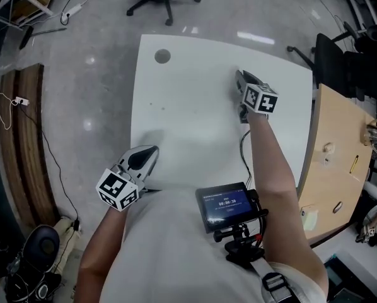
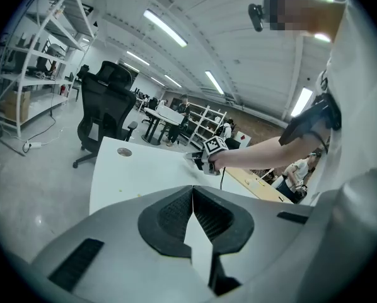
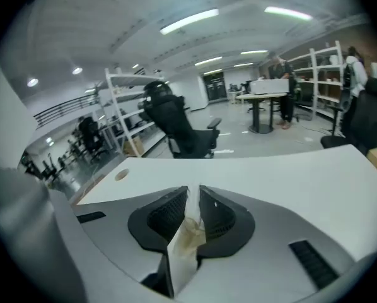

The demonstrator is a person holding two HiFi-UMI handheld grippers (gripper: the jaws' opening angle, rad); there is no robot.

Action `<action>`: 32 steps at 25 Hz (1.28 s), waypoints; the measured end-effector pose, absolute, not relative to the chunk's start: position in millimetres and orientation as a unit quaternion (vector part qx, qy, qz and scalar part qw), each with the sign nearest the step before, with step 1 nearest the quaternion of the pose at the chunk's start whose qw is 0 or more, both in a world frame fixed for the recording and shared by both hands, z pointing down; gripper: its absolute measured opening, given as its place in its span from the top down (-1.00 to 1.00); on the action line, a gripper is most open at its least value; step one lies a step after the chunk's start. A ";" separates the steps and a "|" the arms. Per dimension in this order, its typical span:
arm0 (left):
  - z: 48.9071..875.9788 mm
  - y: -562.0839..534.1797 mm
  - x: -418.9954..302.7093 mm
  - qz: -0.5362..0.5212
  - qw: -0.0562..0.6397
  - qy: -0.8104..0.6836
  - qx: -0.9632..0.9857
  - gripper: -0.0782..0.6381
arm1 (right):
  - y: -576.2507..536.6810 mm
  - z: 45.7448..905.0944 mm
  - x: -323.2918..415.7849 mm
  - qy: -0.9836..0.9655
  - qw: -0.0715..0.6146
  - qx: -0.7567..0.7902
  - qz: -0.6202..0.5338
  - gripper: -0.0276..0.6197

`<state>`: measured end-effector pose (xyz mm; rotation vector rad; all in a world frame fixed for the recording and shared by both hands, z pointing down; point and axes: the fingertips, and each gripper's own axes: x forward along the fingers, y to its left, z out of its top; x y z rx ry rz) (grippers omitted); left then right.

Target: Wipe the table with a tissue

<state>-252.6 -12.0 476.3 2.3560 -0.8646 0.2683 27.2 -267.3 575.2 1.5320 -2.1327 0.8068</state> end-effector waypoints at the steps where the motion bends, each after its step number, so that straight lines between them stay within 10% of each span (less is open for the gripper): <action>1: 477.1 -9.8 -251.1 0.102 0.306 -0.326 0.889 0.76 | -268.0 574.4 54.1 -0.741 0.181 0.577 0.290 0.72; 9: 481.7 -7.7 -251.6 0.111 0.310 -0.329 0.885 0.76 | -259.0 601.5 132.7 -0.638 0.249 0.676 0.273 0.72; 24: 483.7 -11.3 -262.8 0.111 0.310 -0.335 0.883 0.76 | -253.2 610.5 -139.4 -0.855 0.324 0.355 0.193 0.72; 32: 479.3 -11.5 -257.9 0.115 0.304 -0.332 0.886 0.76 | -275.4 608.3 -41.6 -0.810 0.349 0.440 0.167 0.72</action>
